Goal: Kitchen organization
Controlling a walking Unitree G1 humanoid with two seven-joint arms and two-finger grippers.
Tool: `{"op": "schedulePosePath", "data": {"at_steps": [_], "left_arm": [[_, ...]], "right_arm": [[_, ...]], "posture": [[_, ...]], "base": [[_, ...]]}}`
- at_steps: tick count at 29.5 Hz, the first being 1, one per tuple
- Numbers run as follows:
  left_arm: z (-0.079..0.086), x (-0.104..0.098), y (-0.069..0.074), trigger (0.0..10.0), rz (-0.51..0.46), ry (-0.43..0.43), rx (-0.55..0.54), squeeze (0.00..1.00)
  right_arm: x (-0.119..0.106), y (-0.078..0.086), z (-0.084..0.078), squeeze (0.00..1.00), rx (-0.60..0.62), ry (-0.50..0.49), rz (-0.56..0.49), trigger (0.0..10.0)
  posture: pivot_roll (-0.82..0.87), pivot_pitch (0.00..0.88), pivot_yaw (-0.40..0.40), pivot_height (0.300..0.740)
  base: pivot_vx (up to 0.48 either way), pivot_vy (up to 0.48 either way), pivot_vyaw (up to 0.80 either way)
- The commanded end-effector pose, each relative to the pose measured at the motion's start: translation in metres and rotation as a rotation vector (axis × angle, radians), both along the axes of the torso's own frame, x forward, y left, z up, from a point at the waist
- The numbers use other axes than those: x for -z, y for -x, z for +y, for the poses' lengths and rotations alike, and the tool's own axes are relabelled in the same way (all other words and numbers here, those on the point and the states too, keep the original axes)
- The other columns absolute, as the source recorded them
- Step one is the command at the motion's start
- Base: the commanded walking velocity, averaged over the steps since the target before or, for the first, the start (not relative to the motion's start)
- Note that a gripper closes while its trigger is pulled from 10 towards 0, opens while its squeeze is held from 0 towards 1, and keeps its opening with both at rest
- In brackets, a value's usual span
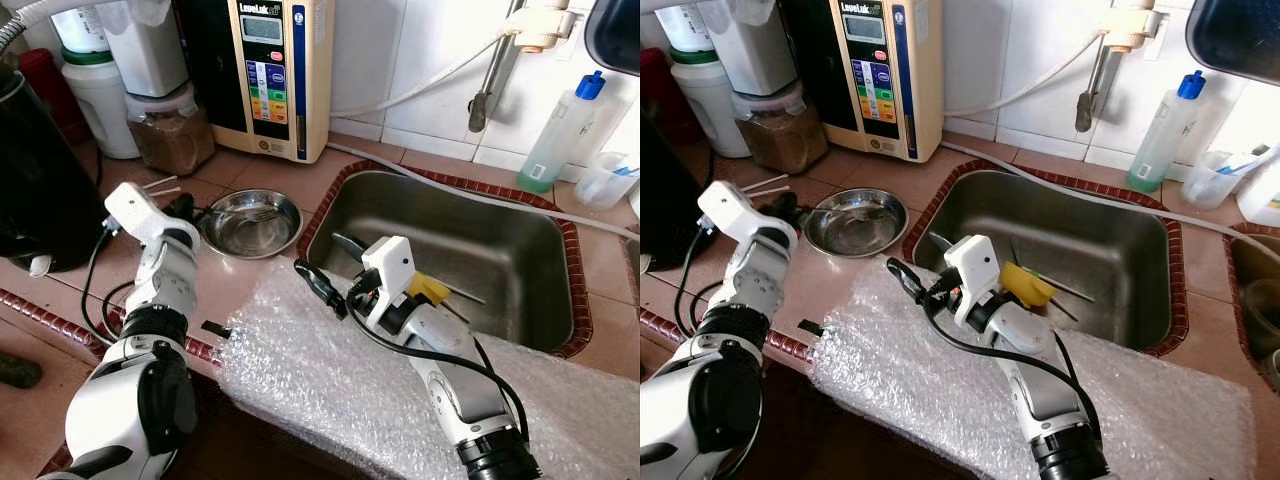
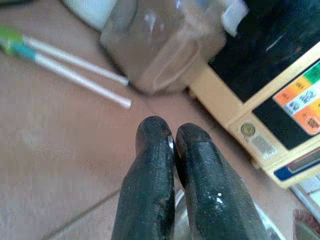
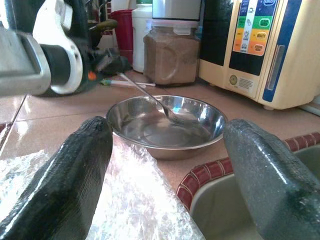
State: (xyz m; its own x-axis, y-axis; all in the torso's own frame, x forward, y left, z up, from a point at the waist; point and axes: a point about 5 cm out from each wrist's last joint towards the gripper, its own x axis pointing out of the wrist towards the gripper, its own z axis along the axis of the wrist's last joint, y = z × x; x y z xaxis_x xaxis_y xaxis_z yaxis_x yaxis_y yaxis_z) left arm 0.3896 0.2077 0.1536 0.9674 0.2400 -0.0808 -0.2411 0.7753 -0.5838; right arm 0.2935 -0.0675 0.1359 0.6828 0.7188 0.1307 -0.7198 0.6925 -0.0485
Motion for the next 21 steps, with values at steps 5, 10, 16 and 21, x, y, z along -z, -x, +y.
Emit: {"op": "schedulePosePath", "data": {"at_steps": [5, 10, 16, 21], "left_arm": [[-0.004, -0.001, -0.001, 0.0, 0.024, -0.035, 0.005, 0.00], [-0.008, -0.013, -0.003, 0.0, -0.049, -0.045, 0.028, 0.00], [-0.013, -0.030, -0.005, 0.0, -0.149, -0.049, 0.041, 0.00], [-0.026, -0.053, -0.005, 0.0, -0.309, 0.005, 0.120, 0.00]], "right_arm": [[0.001, -0.005, 0.002, 0.00, 0.002, 0.011, 0.012, 10.0], [0.002, -0.005, 0.002, 0.00, 0.004, 0.016, 0.013, 10.0], [0.002, -0.006, 0.001, 0.00, 0.014, 0.019, 0.015, 10.0], [0.003, -0.007, 0.000, 0.00, 0.025, 0.021, 0.017, 10.0]], "posture": [[0.10, 0.000, 0.040, 0.740], [0.10, 0.000, 0.037, 0.740], [0.10, 0.000, 0.037, 0.740], [0.10, 0.000, 0.038, 0.740]], "base": [[0.000, 0.000, 0.00], [0.000, 0.000, 0.00], [0.000, 0.000, 0.00], [0.000, 0.000, 0.00]]}}
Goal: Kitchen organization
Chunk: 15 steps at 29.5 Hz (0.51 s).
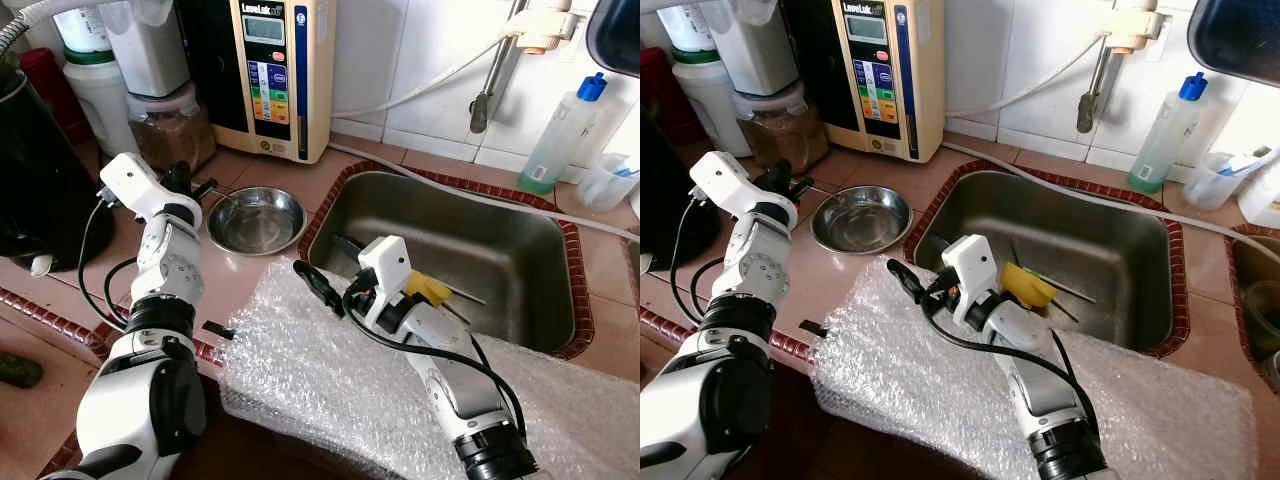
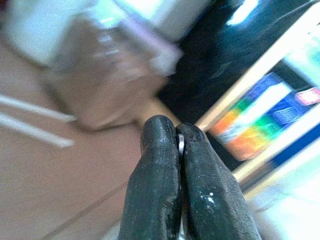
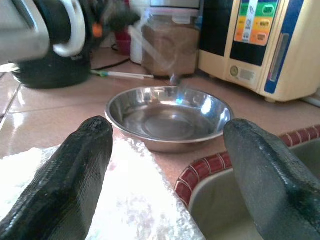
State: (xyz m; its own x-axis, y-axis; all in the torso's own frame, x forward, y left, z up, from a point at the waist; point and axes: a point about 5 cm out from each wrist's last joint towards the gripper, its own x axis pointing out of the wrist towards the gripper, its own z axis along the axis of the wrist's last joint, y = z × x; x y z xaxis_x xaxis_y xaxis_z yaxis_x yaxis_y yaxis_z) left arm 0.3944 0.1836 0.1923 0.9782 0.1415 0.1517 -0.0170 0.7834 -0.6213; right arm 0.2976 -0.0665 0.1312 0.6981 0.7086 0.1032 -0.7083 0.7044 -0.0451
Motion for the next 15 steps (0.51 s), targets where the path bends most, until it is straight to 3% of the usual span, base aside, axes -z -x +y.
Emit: {"op": "schedulePosePath", "data": {"at_steps": [1, 10, 15], "left_arm": [[-0.004, -0.016, 0.000, 0.0, -0.082, 0.004, 0.031, 0.00], [-0.021, -0.028, 0.005, 0.0, -0.185, -0.043, 0.126, 0.00], [-0.039, -0.038, 0.010, 0.0, -0.258, -0.019, 0.251, 0.00]], "right_arm": [[-0.002, -0.003, -0.001, 0.00, 0.008, 0.004, -0.005, 10.0], [-0.002, -0.004, -0.001, 0.00, 0.017, 0.002, -0.006, 10.0], [-0.005, -0.008, -0.004, 0.00, 0.062, -0.014, -0.025, 10.0]], "posture": [[0.10, 0.000, 0.038, 0.740], [0.10, 0.000, 0.038, 0.740], [0.10, 0.000, 0.038, 0.740]], "base": [[0.000, 0.000, 0.00], [0.000, 0.000, 0.00], [0.000, 0.000, 0.00]]}}
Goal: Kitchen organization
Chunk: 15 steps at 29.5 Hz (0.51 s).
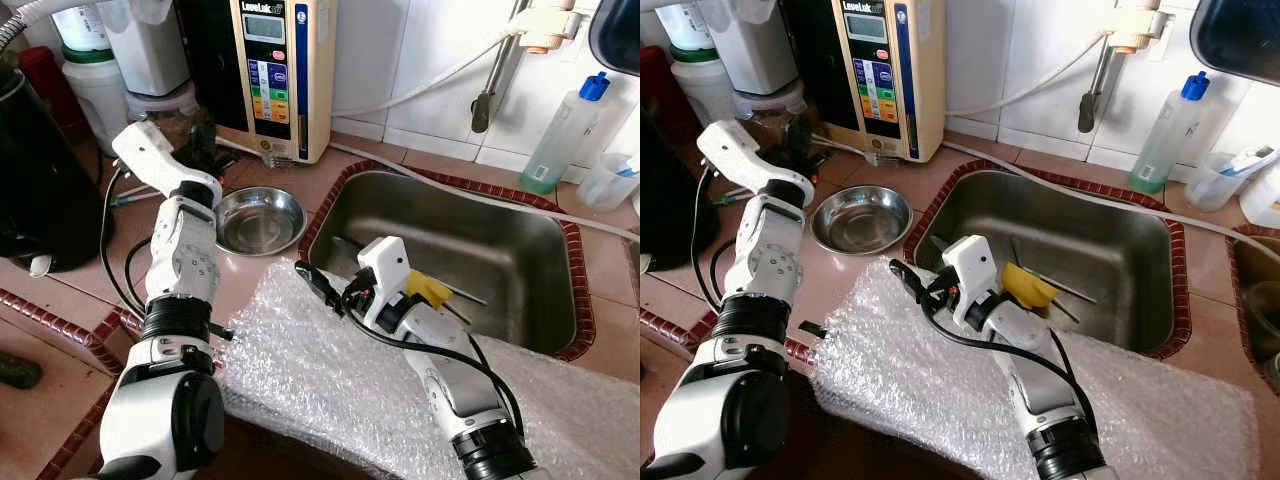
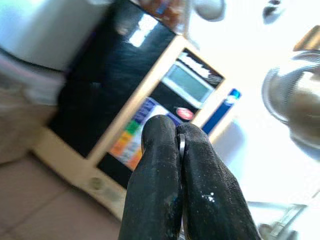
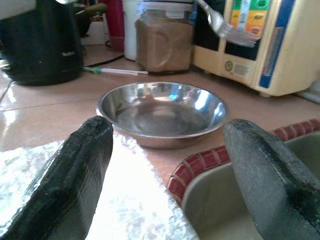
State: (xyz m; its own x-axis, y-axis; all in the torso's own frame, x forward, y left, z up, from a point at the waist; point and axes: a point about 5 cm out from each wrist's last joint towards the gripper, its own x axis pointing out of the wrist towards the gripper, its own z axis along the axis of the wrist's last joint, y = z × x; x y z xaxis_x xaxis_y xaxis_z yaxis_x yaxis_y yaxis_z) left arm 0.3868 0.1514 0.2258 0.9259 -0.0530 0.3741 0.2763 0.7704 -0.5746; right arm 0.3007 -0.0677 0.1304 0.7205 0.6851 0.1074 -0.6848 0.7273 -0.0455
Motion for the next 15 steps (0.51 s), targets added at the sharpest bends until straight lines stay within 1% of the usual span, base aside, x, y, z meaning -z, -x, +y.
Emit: {"op": "schedulePosePath", "data": {"at_steps": [1, 2, 3, 4, 5, 7, 8, 9, 10, 11, 14, 15], "left_arm": [[-0.012, -0.005, 0.003, 0.0, -0.036, 0.016, 0.097, 0.00], [-0.025, -0.006, 0.007, 0.0, -0.053, 0.033, 0.180, 0.00], [-0.030, -0.005, 0.009, 0.0, -0.055, 0.025, 0.211, 0.00], [-0.036, -0.004, 0.011, 0.0, -0.062, 0.005, 0.235, 0.00], [-0.043, -0.003, 0.014, 0.0, -0.071, -0.020, 0.266, 0.00], [-0.050, -0.001, 0.017, 0.0, -0.074, -0.028, 0.303, 0.00], [-0.058, 0.002, 0.021, 0.0, -0.076, -0.054, 0.334, 0.00], [-0.058, 0.002, 0.021, 0.0, -0.076, -0.054, 0.334, 0.00], [-0.065, 0.004, 0.024, 0.0, -0.074, -0.070, 0.358, 0.00], [-0.069, 0.006, 0.026, 0.0, -0.074, -0.082, 0.374, 0.00], [-0.078, 0.007, 0.031, 0.0, -0.076, -0.106, 0.410, 0.00], [-0.080, 0.007, 0.033, 0.0, -0.073, -0.090, 0.423, 0.00]], "right_arm": [[-0.008, -0.008, -0.005, 0.00, 0.049, -0.022, -0.028, 10.0], [-0.015, -0.015, -0.011, 0.00, 0.125, -0.043, -0.056, 10.0], [-0.018, -0.019, -0.015, 0.00, 0.171, -0.021, -0.084, 10.0], [-0.021, -0.022, -0.017, 0.00, 0.199, 0.023, -0.124, 10.0], [-0.024, -0.024, -0.019, 0.00, 0.209, 0.071, -0.169, 10.0], [-0.027, -0.025, -0.020, 0.00, 0.215, 0.068, -0.180, 10.0], [-0.029, -0.028, -0.025, 0.00, 0.250, 0.083, -0.191, 10.0], [-0.029, -0.028, -0.025, 0.00, 0.250, 0.083, -0.191, 10.0], [-0.031, -0.030, -0.028, 0.00, 0.267, 0.149, -0.228, 10.0], [-0.033, -0.031, -0.029, 0.00, 0.268, 0.164, -0.245, 10.0], [-0.037, -0.032, -0.030, 0.00, 0.278, 0.147, -0.258, 10.0], [-0.036, -0.033, -0.028, 0.00, 0.276, 0.159, -0.263, 10.0]], "posture": [[0.10, 0.000, 0.040, 0.740], [0.10, 0.000, 0.040, 0.740], [0.10, 0.000, 0.040, 0.740], [0.10, 0.000, 0.041, 0.740], [0.10, 0.000, 0.043, 0.740], [0.10, 0.000, 0.043, 0.740], [0.10, 0.000, 0.043, 0.740], [0.10, 0.000, 0.043, 0.740], [0.10, 0.000, 0.041, 0.740], [0.10, 0.000, 0.040, 0.740], [0.09, 0.000, 0.041, 0.740], [0.09, 0.000, 0.039, 0.740]], "base": [[0.000, 0.000, 0.00], [0.000, 0.000, 0.00], [0.000, 0.000, 0.00], [0.000, 0.000, 0.00], [0.000, 0.000, 0.00], [0.000, 0.000, 0.00], [0.000, 0.000, 0.00], [0.000, 0.000, 0.00], [0.000, 0.000, 0.00], [0.000, 0.000, 0.00], [0.000, 0.000, 0.00], [0.000, 0.000, 0.00]]}}
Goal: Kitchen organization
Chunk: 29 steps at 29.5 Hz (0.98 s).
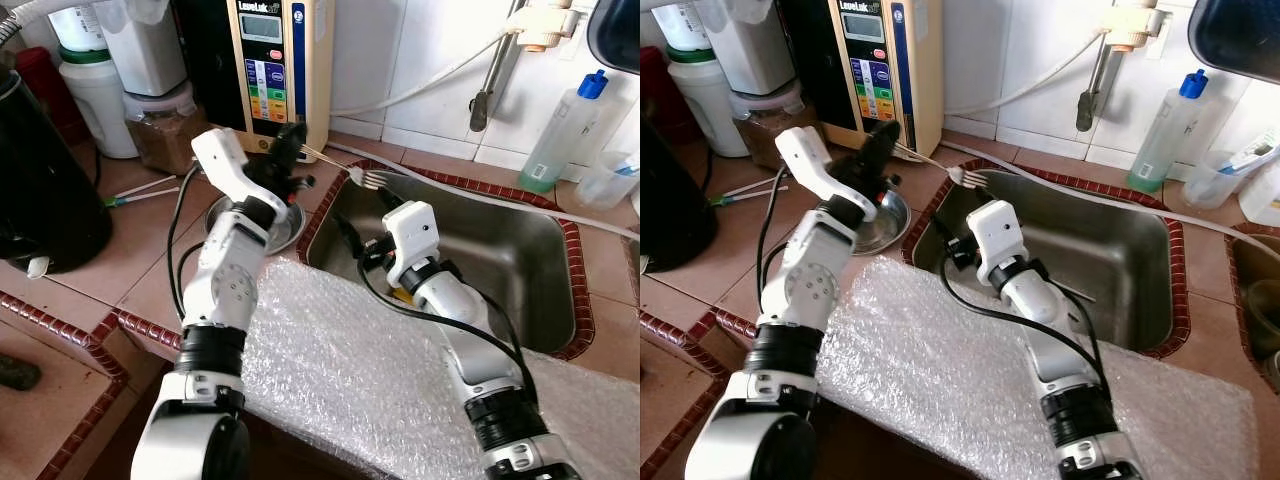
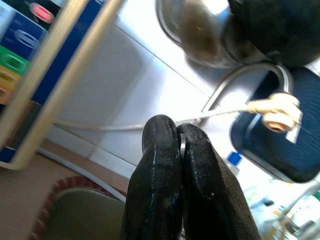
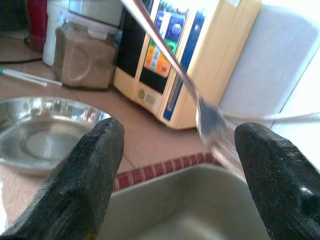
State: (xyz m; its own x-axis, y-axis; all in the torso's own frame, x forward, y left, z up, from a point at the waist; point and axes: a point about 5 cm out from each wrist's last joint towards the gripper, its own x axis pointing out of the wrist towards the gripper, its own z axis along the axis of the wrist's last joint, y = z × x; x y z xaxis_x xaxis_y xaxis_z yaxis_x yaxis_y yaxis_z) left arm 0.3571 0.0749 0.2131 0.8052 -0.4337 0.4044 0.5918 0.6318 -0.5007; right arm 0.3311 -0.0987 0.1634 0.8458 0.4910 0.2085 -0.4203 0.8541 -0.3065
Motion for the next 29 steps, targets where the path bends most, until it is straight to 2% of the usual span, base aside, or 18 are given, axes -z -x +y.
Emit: {"op": "schedulePosePath", "data": {"at_steps": [1, 5, 8, 15, 20, 21, 22, 23, 29], "left_arm": [[-0.004, -0.006, 0.003, 0.0, -0.021, -0.016, 0.021, 0.00], [-0.011, -0.006, 0.007, 0.0, -0.022, -0.023, 0.042, 0.00], [-0.012, -0.005, 0.008, 0.0, -0.016, -0.018, 0.046, 0.00], [-0.020, -0.002, 0.014, 0.0, -0.006, -0.030, 0.077, 0.00], [-0.022, 0.000, 0.015, 0.0, 0.000, -0.034, 0.080, 0.00], [-0.023, 0.000, 0.016, 0.0, 0.001, -0.037, 0.081, 0.00], [-0.023, 0.001, 0.016, 0.0, 0.004, -0.038, 0.081, 0.00], [-0.023, 0.001, 0.016, 0.0, 0.006, -0.039, 0.081, 0.00], [-0.022, 0.005, 0.016, 0.0, 0.017, -0.053, 0.076, 0.00]], "right_arm": [[-0.003, -0.002, 0.003, 0.00, -0.001, 0.006, -0.018, 10.0], [-0.003, -0.002, 0.005, 0.00, 0.041, 0.033, -0.061, 10.0], [-0.001, -0.004, 0.006, 0.00, 0.051, 0.035, -0.054, 10.0], [-0.003, -0.017, 0.003, 0.00, 0.148, 0.045, -0.061, 10.0], [-0.006, -0.023, 0.006, 0.00, 0.168, 0.047, -0.071, 10.0], [-0.007, -0.024, 0.007, 0.00, 0.169, 0.045, -0.073, 8.4], [-0.007, -0.025, 0.008, 0.00, 0.173, 0.042, -0.073, 3.7], [-0.007, -0.026, 0.009, 0.00, 0.174, 0.028, -0.070, 0.0], [-0.001, -0.026, 0.011, 0.00, 0.168, 0.013, -0.057, 0.0]], "posture": [[0.09, 0.000, 0.039, 0.740], [0.09, 0.000, 0.039, 0.740], [0.09, 0.000, 0.040, 0.740], [0.09, 0.000, 0.040, 0.740], [0.10, 0.000, 0.039, 0.740], [0.10, 0.000, 0.039, 0.740], [0.10, 0.000, 0.038, 0.740], [0.10, 0.000, 0.039, 0.740], [0.10, 0.000, 0.044, 0.740]], "base": [[0.000, 0.000, 0.00], [0.000, 0.000, 0.00], [0.000, 0.000, 0.00], [0.000, 0.000, 0.00], [0.000, 0.000, 0.00], [0.000, 0.000, 0.00], [0.000, 0.000, 0.00], [0.000, 0.000, 0.00], [0.000, 0.000, 0.00]]}}
